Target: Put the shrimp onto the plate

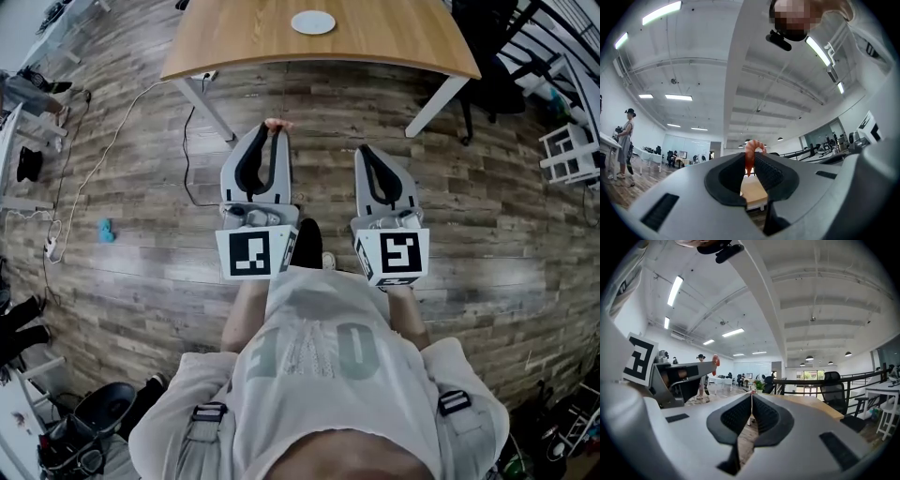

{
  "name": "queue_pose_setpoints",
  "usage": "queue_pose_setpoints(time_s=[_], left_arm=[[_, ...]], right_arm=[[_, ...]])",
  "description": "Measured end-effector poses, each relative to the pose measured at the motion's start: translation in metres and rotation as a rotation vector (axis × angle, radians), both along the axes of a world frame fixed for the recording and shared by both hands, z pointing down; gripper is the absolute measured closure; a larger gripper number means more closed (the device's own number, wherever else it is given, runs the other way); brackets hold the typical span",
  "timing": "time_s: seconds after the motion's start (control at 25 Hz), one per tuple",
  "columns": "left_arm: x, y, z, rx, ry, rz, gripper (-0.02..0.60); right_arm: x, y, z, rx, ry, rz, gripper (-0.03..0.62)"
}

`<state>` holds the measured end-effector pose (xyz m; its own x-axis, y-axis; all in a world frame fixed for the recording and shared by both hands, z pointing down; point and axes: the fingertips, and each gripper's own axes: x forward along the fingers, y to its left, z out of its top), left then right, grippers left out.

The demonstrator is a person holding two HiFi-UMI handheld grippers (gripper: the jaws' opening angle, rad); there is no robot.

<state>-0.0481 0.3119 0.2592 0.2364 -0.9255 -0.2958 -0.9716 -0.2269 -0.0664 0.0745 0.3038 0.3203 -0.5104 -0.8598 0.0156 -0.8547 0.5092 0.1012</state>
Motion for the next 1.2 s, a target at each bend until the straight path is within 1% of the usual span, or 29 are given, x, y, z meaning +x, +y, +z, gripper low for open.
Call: queue_pose_setpoints(time_s=[0.12, 0.36, 0.48, 0.64, 0.84, 1.2], left_arm=[[-0.004, -0.018, 0.004, -0.003, 0.004, -0.003, 0.517], [-0.021, -0.072, 0.003, -0.004, 0.037, -0.018, 0.517], [-0.029, -0.103, 0.003, -0.004, 0.043, -0.022, 0.517], [-0.042, -0.147, 0.010, -0.018, 0.055, -0.021, 0.517], [-0.057, -0.206, 0.003, -0.022, 0.060, -0.004, 0.517], [-0.083, -0.299, -0.010, -0.022, 0.056, 0.017, 0.517]], right_arm=[[-0.005, -0.014, 0.002, 0.004, 0.012, -0.019, 0.572], [-0.002, -0.061, 0.005, -0.013, 0.021, 0.009, 0.572], [-0.001, -0.096, 0.006, -0.026, 0.011, 0.031, 0.572], [-0.012, -0.145, 0.006, -0.053, -0.016, 0.036, 0.572], [-0.031, -0.202, -0.006, -0.042, 0.003, 0.033, 0.573], [-0.054, -0.295, -0.023, -0.035, -0.012, 0.062, 0.572]])
